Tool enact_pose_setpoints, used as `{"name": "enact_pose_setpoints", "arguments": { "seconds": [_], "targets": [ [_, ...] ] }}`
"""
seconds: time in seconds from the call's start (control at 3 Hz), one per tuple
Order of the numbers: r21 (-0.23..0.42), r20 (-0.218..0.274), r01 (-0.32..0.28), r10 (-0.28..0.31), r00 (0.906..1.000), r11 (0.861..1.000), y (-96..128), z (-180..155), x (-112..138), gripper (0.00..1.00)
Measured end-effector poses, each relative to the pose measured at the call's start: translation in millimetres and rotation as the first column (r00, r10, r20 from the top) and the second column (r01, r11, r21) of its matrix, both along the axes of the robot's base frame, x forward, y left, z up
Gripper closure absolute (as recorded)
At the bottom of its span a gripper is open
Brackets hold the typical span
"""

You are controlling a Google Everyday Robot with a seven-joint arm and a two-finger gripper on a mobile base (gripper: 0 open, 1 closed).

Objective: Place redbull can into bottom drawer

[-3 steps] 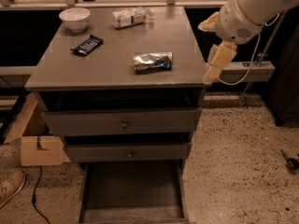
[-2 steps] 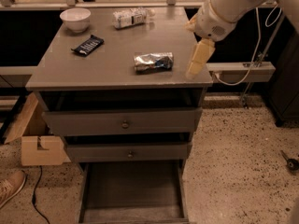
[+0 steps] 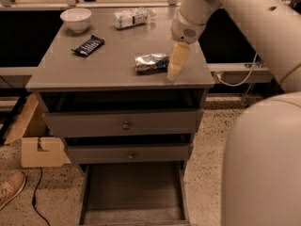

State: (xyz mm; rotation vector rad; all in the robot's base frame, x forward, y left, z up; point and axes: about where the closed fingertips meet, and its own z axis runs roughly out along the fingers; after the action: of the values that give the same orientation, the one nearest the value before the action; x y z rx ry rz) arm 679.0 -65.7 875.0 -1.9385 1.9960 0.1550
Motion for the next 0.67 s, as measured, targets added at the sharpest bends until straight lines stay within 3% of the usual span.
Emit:
{"name": "enact_pose_setpoints", "arguments": {
  "seconds": [0.33,0.67],
  "targets": [
    [-0.038,-0.053,0.015,-0.017,0.9985,0.999,9.9,-16.5,11.4,0.0],
    [-0.072,-0.088,0.023,-0.029,0.9957,0.997,19.6,-30.4,18.2,0.19]
  ]
}}
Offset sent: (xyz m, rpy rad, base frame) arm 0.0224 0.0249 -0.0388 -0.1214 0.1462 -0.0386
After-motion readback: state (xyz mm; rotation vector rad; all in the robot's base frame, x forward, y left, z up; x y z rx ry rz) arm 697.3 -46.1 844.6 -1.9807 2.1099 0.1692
